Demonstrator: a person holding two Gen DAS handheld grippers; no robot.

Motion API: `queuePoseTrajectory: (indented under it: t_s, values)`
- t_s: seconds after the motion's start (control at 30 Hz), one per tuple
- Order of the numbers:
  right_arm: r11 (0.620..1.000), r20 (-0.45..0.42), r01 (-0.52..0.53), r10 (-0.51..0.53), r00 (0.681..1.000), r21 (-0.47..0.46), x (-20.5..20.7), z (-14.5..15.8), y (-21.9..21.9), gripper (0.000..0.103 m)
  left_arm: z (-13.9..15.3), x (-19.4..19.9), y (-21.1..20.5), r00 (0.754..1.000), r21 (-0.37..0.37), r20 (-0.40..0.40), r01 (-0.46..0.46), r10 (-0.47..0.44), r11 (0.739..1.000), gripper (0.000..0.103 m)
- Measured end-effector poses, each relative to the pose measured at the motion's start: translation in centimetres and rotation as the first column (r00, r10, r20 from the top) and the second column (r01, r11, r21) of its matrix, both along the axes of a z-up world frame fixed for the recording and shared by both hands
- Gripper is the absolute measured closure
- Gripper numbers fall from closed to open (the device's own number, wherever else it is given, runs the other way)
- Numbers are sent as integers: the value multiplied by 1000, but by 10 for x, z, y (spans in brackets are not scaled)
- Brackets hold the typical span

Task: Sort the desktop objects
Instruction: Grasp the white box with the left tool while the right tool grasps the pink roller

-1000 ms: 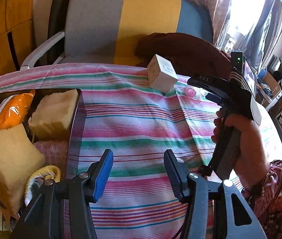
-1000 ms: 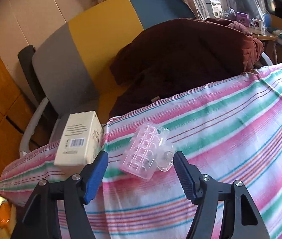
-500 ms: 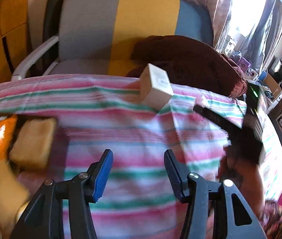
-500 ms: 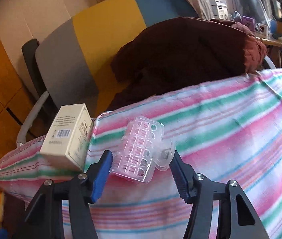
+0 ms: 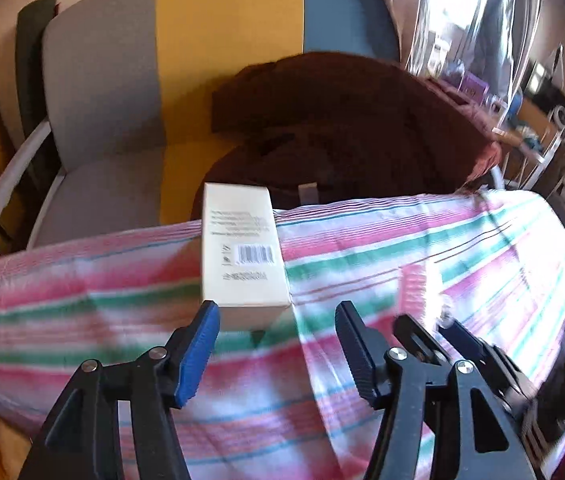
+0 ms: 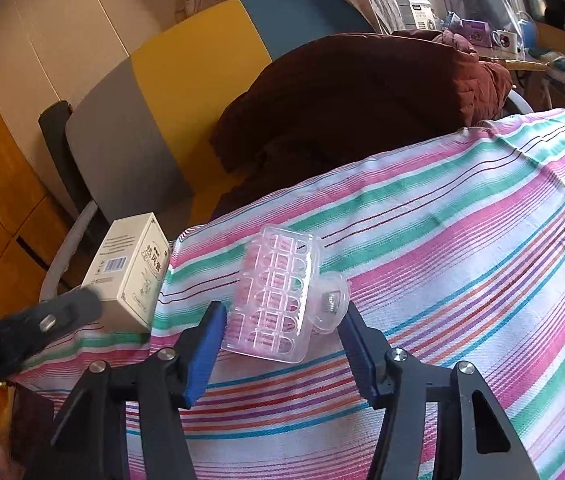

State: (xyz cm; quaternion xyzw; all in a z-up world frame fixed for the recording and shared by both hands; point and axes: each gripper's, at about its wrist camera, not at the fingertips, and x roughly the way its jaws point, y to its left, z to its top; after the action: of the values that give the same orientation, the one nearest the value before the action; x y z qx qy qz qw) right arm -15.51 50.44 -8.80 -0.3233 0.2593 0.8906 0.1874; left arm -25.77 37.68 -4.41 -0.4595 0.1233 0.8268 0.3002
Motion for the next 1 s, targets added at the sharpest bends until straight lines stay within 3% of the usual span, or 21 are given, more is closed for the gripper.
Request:
queuePoseTrajectory:
  t_s: [0.17,0.4,0.5,0.57,0.63,0.67,0.7,0.83,0.93,1.0]
  values:
    - [1000,-2,1,-1,1000,-1,3,0,0,44,-14,-21,13,1000,-97,12,-10,12,995,42]
    - [1000,-11,5,-5,1000,-16,5,-1,3,44,-30,-34,1,997,-100,47,-56,61,993,42]
    - [1000,-16,5,-5,1000,-21,3,-2,4,44,-24,-22,-19,994,-113,-11,-107,107,988,42]
    - [1000,-17,5,-5,1000,-19,3,-2,5,44,-3,-16,-29,987,-57,-107,-130,123,990,41]
    - [1000,-24,5,-6,1000,-26,3,-2,6,44,24,-19,-29,980,45,-162,-110,116,993,30]
    - [999,-30,5,-6,1000,-34,4,-3,6,44,32,-22,-24,979,70,-173,-94,105,993,21]
    - [999,-36,6,-7,999,-41,4,-4,8,44,38,-26,-16,979,74,-185,-72,85,995,18]
    - [999,-35,6,-8,999,-37,6,-4,9,44,27,-40,32,986,-89,-162,33,-47,995,18]
    - [999,-39,7,-9,999,-41,6,-4,9,44,7,-42,48,979,-218,-184,44,-85,975,18]
    - [999,-42,8,-9,999,-43,6,-5,7,44,-6,-46,45,984,-246,-158,38,-79,969,18]
